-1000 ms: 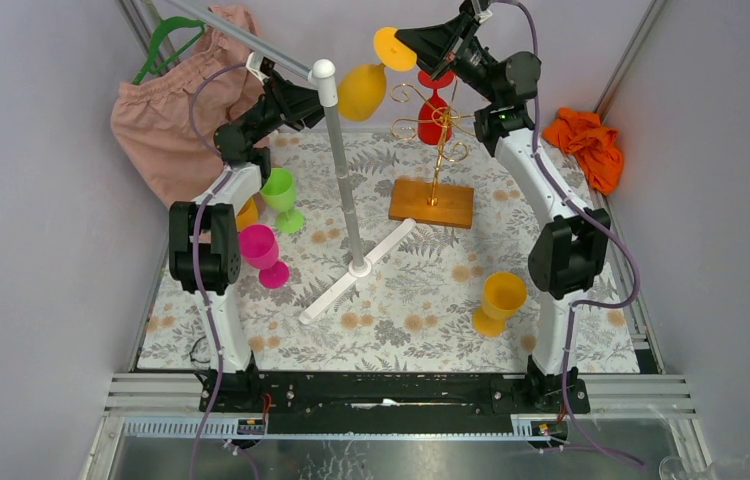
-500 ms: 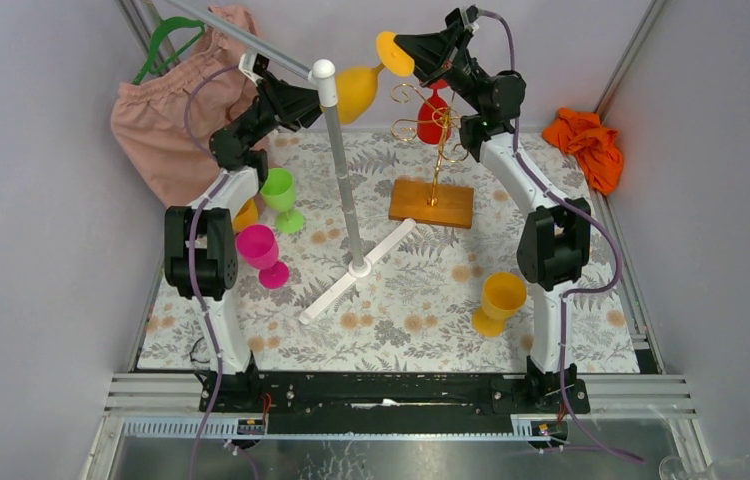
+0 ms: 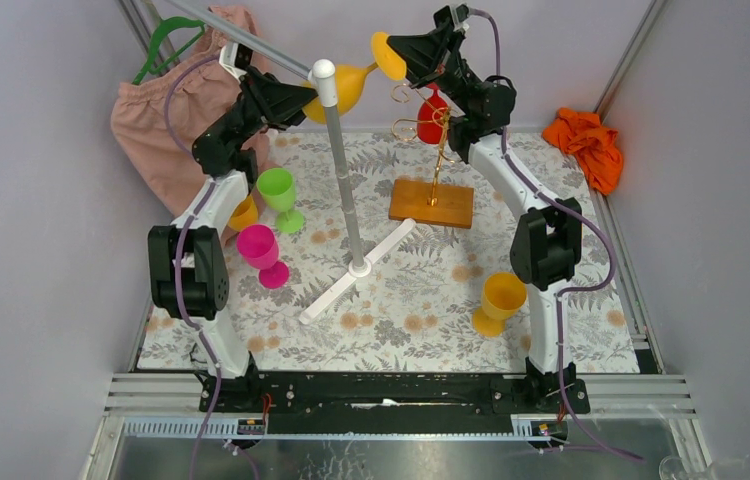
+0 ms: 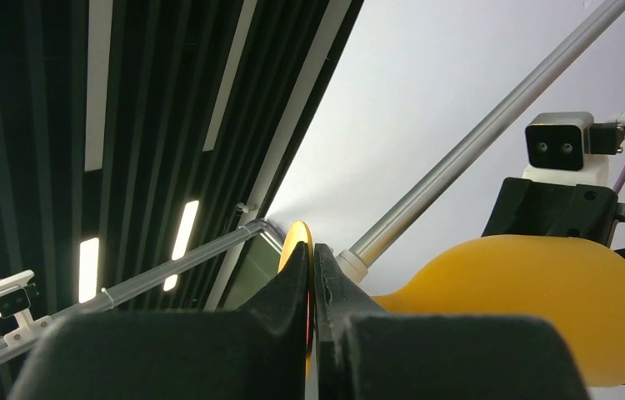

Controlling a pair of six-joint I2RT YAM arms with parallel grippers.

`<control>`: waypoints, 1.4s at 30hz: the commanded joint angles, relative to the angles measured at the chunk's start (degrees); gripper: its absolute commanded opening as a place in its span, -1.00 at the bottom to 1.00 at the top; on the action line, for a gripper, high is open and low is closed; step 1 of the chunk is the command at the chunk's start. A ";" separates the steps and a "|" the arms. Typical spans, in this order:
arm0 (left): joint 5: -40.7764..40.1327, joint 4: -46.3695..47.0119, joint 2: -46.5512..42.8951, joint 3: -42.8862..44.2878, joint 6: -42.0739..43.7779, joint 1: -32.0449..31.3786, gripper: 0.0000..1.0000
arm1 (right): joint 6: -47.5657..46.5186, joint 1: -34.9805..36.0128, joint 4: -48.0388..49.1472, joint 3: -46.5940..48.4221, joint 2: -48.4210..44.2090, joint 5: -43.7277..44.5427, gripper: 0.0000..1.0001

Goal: Take the wine glass off the wine glass rack
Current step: Place the wine glass at the center of the board.

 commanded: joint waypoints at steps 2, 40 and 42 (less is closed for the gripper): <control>-2.32 5.27 -3.12 -1.85 0.07 -0.27 -0.26 | 2.29 2.69 0.65 -0.47 3.40 -3.11 -1.00; -0.55 -33.14 -19.50 -11.33 24.02 7.20 -1.00 | -14.64 0.58 -12.58 -21.25 -14.01 2.82 0.27; -1.19 -46.30 -21.41 -9.66 32.37 7.65 -1.00 | -14.97 -0.35 -12.81 -23.72 -15.68 3.70 0.27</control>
